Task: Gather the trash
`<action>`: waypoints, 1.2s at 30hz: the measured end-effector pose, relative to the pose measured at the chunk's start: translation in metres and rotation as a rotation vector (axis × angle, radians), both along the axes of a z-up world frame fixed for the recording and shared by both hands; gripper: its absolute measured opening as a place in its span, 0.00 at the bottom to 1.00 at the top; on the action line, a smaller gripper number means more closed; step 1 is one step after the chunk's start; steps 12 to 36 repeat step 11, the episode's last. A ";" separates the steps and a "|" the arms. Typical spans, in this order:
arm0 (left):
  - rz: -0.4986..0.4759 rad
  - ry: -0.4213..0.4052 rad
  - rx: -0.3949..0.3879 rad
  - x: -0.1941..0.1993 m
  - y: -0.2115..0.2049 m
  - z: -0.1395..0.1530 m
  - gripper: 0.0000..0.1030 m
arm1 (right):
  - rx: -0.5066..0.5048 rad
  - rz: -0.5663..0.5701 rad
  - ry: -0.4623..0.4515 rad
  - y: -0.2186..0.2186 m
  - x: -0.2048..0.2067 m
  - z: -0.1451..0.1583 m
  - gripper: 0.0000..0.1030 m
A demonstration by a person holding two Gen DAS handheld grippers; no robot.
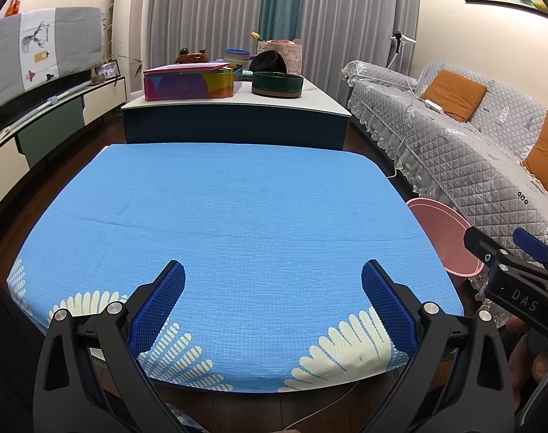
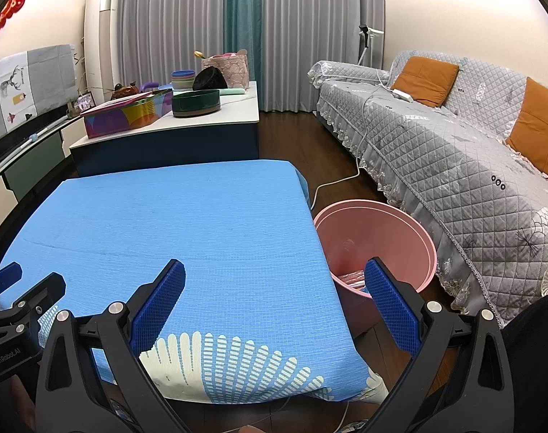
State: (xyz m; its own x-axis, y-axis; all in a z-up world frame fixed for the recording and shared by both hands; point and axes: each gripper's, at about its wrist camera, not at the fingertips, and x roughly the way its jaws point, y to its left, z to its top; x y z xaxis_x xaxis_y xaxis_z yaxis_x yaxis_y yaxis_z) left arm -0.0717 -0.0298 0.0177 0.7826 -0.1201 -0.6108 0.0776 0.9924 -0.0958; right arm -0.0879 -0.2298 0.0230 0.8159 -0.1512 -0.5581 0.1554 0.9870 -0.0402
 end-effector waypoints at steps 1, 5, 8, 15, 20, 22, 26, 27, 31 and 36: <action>-0.002 0.000 0.001 0.000 0.000 0.000 0.92 | 0.001 0.000 0.000 0.000 0.000 0.000 0.95; -0.003 0.001 0.001 0.001 0.001 0.000 0.92 | 0.003 -0.002 0.003 -0.002 0.000 -0.001 0.95; 0.003 0.008 -0.005 0.002 0.002 -0.001 0.92 | 0.005 -0.007 0.005 -0.003 0.001 -0.001 0.95; 0.008 0.014 -0.011 0.004 0.003 -0.001 0.92 | 0.007 -0.014 0.009 -0.004 0.005 -0.003 0.95; 0.008 0.014 -0.011 0.004 0.003 -0.001 0.92 | 0.007 -0.014 0.009 -0.004 0.005 -0.003 0.95; 0.008 0.014 -0.011 0.004 0.003 -0.001 0.92 | 0.007 -0.014 0.009 -0.004 0.005 -0.003 0.95; 0.008 0.014 -0.011 0.004 0.003 -0.001 0.92 | 0.007 -0.014 0.009 -0.004 0.005 -0.003 0.95; 0.008 0.014 -0.011 0.004 0.003 -0.001 0.92 | 0.007 -0.014 0.009 -0.004 0.005 -0.003 0.95; 0.008 0.014 -0.011 0.004 0.003 -0.001 0.92 | 0.007 -0.014 0.009 -0.004 0.005 -0.003 0.95; 0.008 0.014 -0.011 0.004 0.003 -0.001 0.92 | 0.007 -0.014 0.009 -0.004 0.005 -0.003 0.95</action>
